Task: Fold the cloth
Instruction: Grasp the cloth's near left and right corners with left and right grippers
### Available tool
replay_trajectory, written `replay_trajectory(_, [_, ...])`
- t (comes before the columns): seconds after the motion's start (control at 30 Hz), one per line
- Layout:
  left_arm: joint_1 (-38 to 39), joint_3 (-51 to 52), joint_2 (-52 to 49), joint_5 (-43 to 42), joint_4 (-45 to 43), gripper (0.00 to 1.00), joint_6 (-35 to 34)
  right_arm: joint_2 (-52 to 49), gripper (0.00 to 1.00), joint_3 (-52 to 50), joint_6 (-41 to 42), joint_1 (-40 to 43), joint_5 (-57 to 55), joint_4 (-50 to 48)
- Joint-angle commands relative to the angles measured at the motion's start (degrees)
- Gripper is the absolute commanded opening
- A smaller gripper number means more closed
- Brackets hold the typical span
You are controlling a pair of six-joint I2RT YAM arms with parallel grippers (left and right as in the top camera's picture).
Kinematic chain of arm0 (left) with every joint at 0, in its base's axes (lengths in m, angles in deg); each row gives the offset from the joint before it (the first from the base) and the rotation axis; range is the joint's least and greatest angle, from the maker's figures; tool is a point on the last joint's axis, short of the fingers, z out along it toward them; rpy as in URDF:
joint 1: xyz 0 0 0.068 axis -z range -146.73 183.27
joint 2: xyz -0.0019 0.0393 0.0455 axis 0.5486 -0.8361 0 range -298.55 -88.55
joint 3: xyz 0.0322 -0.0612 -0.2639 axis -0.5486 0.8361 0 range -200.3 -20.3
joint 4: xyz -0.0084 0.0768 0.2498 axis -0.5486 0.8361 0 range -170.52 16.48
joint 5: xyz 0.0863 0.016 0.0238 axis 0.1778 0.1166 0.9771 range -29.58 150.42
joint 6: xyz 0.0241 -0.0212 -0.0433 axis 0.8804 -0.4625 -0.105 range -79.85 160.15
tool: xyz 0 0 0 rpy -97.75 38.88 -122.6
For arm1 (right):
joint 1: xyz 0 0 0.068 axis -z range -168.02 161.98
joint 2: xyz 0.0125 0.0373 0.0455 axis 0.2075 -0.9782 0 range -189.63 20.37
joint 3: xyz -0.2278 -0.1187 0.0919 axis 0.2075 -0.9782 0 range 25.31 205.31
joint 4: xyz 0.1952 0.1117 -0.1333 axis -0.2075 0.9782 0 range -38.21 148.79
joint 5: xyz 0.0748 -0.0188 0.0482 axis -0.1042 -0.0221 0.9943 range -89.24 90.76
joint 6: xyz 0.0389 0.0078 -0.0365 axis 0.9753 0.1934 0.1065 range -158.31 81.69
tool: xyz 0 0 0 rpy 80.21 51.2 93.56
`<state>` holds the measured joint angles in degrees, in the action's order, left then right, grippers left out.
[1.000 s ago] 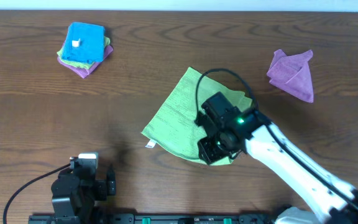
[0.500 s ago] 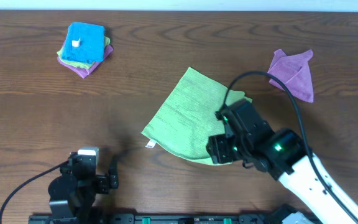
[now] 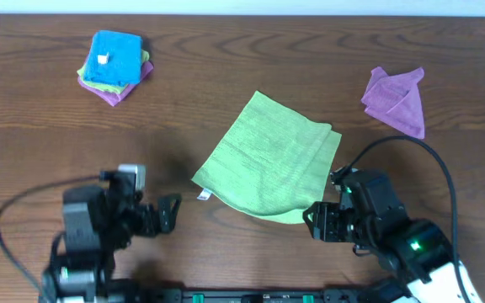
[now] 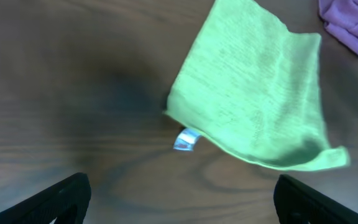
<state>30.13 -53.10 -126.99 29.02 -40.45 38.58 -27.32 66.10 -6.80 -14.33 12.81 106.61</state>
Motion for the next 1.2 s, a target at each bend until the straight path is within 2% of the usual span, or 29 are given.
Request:
replay_trajectory(0.0, [0.3, -6.8, -12.0, -8.4, 1.3, 0.95, -0.6, 0.6, 0.62, -0.4, 1.3, 0.6, 0.9, 0.0])
replay_trajectory(0.13, [0.3, -12.3, -26.3, -16.7, 0.2, 0.95, -0.7, 0.5, 0.63, -0.4, 1.3, 0.6, 0.9, 0.0])
replay_trajectory(0.2, [0.3, -12.9, -31.6, -18.1, -1.8, 0.95, -5.2, 0.5, 0.63, -0.4, 1.3, 0.6, 0.9, 0.0])
replay_trajectory(0.3, [0.3, -12.9, -39.2, -18.1, -2.2, 0.95, -16.3, 0.5, 0.63, -0.4, 1.3, 0.6, 0.9, 0.0])
replay_trajectory(0.5, [0.3, -12.8, -49.5, -18.0, -2.7, 0.95, -22.8, 0.5, 0.64, -0.4, 2.3, 0.6, 0.9, 0.0])
replay_trajectory(0.77, [0.3, -12.8, -58.1, -18.2, -7.4, 0.95, -23.0, 0.5, 0.66, -0.4, 2.4, 0.6, 1.8, -0.9])
replay_trajectory(1.0, [0.8, -12.8, -61.3, -18.2, -14.6, 0.95, -27.5, 0.5, 0.68, -0.4, 4.3, 0.6, 1.9, -0.9])
replay_trajectory(1.07, [1.7, -12.8, -61.9, -18.2, -16.6, 1.0, -29.0, 0.5, 0.68, -0.4, 4.3, 0.6, 1.9, -0.9])
replay_trajectory(1.1, [2.2, -12.8, -62.1, -18.2, -17.5, 0.92, -29.6, 0.5, 0.68, -0.4, 4.3, 0.6, 1.9, -0.9])
replay_trajectory(1.17, [3.5, -12.8, -62.7, -18.2, -19.1, 0.87, -31.1, 0.5, 0.69, -0.4, 4.3, 0.6, 1.9, -0.9])
